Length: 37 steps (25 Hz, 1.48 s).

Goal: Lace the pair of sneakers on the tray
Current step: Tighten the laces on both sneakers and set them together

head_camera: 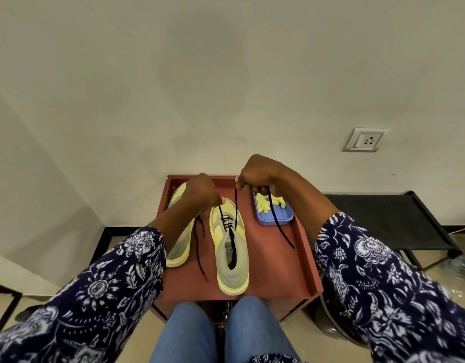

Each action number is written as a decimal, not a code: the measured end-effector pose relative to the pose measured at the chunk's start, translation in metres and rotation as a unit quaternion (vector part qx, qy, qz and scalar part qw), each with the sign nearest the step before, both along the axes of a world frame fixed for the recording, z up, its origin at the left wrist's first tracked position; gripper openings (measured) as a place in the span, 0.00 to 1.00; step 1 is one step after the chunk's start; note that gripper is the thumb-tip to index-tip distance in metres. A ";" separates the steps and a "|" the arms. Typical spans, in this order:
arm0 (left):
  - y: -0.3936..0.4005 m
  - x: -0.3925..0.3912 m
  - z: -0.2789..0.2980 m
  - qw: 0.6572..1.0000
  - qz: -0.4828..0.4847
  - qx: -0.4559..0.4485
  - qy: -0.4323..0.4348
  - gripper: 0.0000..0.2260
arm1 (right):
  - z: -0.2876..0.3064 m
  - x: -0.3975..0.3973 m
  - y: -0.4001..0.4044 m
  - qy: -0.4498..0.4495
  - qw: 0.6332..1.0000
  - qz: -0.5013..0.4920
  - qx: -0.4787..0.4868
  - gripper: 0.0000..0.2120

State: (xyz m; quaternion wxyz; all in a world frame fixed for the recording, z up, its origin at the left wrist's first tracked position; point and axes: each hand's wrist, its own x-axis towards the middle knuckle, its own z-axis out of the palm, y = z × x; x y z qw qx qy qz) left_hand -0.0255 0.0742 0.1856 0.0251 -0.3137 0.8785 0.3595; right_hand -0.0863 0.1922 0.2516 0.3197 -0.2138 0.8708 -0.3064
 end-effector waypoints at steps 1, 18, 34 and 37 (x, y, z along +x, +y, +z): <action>0.001 0.000 0.009 1.000 -0.004 -0.002 0.002 0.12 | 0.004 0.002 -0.002 0.005 1.000 0.003 0.001 0.07; 0.005 0.009 0.121 0.984 -0.095 -0.122 0.086 0.08 | 0.092 0.012 -0.007 0.143 0.986 0.060 0.062 0.14; 0.015 0.017 0.210 0.960 -0.099 -0.194 0.176 0.09 | 0.172 0.014 -0.004 0.304 0.950 0.050 0.056 0.07; 0.016 0.016 0.217 0.957 -0.082 -0.185 0.209 0.08 | 0.178 0.013 -0.003 0.315 0.949 0.017 -0.005 0.08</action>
